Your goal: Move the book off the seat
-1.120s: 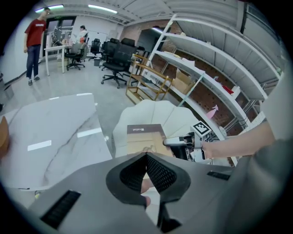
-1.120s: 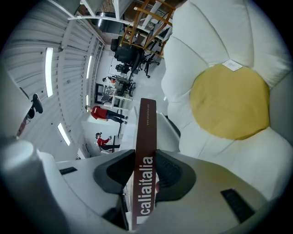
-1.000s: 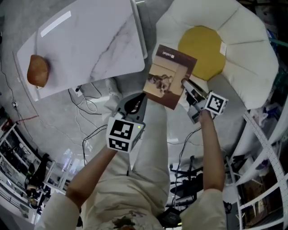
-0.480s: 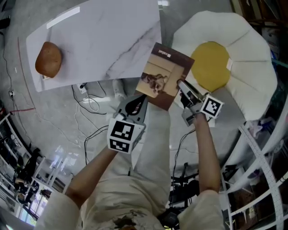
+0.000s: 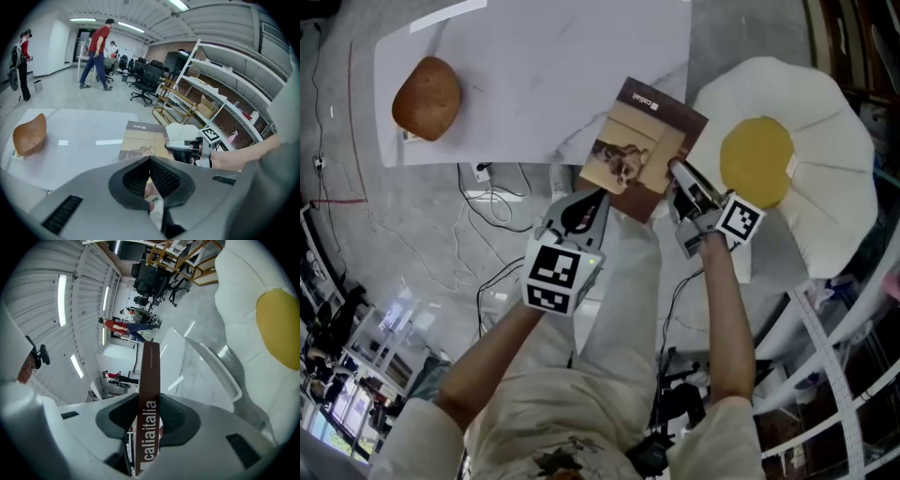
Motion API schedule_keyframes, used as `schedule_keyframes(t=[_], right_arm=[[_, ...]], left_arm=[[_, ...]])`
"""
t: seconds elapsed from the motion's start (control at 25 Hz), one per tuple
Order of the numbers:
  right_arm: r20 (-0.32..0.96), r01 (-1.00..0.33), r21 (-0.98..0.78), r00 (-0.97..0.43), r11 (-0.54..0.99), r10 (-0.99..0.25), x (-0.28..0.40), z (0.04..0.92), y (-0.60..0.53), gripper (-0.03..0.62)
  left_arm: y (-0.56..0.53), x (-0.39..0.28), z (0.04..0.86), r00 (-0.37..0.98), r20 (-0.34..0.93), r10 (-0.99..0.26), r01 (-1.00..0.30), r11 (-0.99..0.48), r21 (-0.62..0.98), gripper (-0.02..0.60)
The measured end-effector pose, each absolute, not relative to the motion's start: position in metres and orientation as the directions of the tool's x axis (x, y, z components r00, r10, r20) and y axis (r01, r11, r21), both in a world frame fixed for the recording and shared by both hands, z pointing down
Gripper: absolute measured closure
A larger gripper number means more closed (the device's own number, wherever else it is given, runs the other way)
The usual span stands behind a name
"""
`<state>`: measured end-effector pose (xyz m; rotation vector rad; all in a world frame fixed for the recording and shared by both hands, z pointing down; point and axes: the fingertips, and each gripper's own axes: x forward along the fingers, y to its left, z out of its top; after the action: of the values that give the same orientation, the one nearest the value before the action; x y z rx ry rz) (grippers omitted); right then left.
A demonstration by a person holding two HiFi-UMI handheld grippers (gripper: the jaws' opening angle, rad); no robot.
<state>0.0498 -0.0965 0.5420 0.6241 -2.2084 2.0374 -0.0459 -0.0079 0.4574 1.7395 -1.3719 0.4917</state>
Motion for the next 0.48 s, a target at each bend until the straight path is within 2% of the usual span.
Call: schedule_keyframes(t=[0.24, 0.48], right_arm=[[0.328, -0.343, -0.938, -0.926, 0.053, -0.185, -0.026, 0.556, -0.1, 0.451], [0.338, -0.35, -0.934, -0.931, 0.076, -0.138, -0.056, 0.564, -0.103, 0.451]], left_arm=[[0.002, -0.116, 0.472, 0.266, 0.746, -0.61, -0.931, 0.039, 0.364, 0.569], [0.009, -0.144, 0.477, 0.215, 0.754, -0.621, -0.928, 0.109, 0.355, 0.569]])
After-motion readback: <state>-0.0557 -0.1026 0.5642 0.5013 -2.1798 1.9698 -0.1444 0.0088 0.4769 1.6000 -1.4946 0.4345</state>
